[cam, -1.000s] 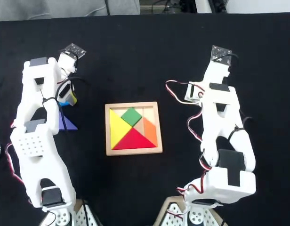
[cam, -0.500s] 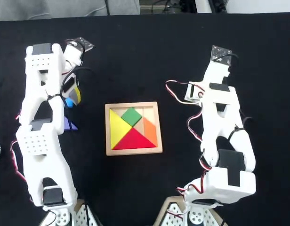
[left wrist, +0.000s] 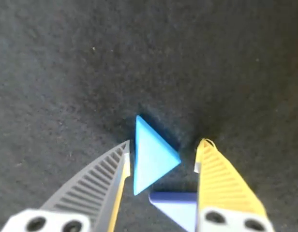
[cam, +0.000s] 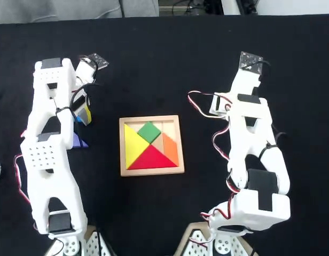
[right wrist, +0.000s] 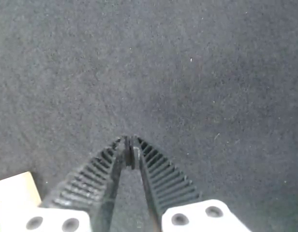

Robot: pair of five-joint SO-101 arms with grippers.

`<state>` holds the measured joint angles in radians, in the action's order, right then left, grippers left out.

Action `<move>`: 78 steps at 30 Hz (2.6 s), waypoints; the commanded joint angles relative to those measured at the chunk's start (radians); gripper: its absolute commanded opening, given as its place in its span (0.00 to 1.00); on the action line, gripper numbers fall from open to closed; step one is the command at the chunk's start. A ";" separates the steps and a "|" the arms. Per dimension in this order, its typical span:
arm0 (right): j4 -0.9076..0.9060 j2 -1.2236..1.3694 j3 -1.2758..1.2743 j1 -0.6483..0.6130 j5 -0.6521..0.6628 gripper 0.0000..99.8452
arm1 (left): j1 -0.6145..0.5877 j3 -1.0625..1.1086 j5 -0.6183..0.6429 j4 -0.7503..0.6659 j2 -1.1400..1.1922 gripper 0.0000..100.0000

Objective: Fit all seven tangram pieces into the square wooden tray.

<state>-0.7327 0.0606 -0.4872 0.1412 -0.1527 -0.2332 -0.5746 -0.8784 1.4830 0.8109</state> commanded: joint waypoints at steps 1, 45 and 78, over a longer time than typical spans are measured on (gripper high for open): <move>0.017 -0.056 0.005 -0.005 0.012 0.01 | -0.027 -0.058 -0.006 -0.002 0.006 0.22; 0.018 -0.056 0.005 -0.015 0.038 0.01 | 0.088 -0.506 -0.003 0.278 0.058 0.08; 0.115 -0.065 -0.033 0.038 0.006 0.01 | 0.504 0.070 -0.341 0.063 -0.170 0.08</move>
<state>-0.6391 0.0606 -0.5240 0.1642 -0.1389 0.2793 -0.5010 -1.2129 1.5489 0.6299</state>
